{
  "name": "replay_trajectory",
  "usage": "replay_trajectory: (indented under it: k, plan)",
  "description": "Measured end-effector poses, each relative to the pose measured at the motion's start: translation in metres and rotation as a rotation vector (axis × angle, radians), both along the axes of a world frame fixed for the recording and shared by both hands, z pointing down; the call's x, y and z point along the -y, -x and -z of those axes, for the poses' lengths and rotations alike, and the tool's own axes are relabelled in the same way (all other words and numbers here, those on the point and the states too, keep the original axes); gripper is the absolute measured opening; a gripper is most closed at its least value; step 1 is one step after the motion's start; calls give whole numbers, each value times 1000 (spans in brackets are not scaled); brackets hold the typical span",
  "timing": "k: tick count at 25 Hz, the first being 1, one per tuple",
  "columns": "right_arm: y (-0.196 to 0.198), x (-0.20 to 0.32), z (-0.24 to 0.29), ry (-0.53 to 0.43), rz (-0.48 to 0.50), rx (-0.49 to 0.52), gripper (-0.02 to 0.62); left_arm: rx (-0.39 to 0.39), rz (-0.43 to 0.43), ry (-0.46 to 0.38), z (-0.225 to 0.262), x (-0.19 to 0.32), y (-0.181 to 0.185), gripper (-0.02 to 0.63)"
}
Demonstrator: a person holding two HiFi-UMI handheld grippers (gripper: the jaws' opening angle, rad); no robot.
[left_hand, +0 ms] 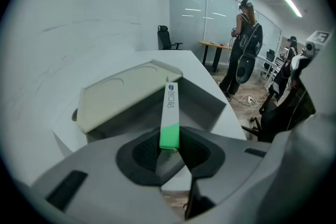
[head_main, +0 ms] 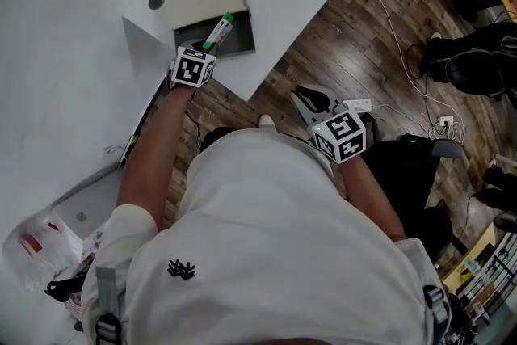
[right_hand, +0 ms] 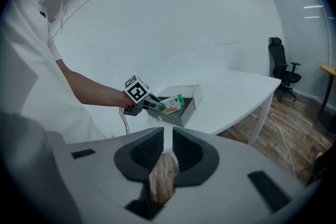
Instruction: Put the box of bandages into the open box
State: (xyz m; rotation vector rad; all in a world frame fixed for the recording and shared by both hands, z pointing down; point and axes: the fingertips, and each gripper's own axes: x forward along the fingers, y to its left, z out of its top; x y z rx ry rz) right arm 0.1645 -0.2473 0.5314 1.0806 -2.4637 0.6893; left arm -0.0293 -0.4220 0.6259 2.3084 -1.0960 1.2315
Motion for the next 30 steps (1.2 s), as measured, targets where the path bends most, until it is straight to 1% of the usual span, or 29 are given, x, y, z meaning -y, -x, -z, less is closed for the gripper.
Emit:
replay_trajectory:
  k: [7, 12, 15, 21, 26, 28, 30]
  plan:
    - [-7, 2, -4, 5, -10, 4, 54, 23, -4, 31, -10, -3, -1, 95]
    - [-5, 6, -4, -1, -4, 13, 54, 31, -5, 25, -9, -4, -1, 107]
    - [-4, 10, -3, -10, 11, 21, 54, 26, -5, 16, -4, -5, -2, 130]
    - [12, 12, -4, -6, 47, 29, 52, -23, 11, 12, 13, -20, 9, 147]
    - [26, 13, -6, -3, 87, 32, 51, -87, 61, -9, 30, -35, 20, 146]
    - [34, 12, -4, -8, 105, 30, 46, -119, 84, -23, 40, -41, 27, 133]
    - [41, 10, -2, -17, 118, 26, 41, -147, 109, -34, 49, -49, 35, 99]
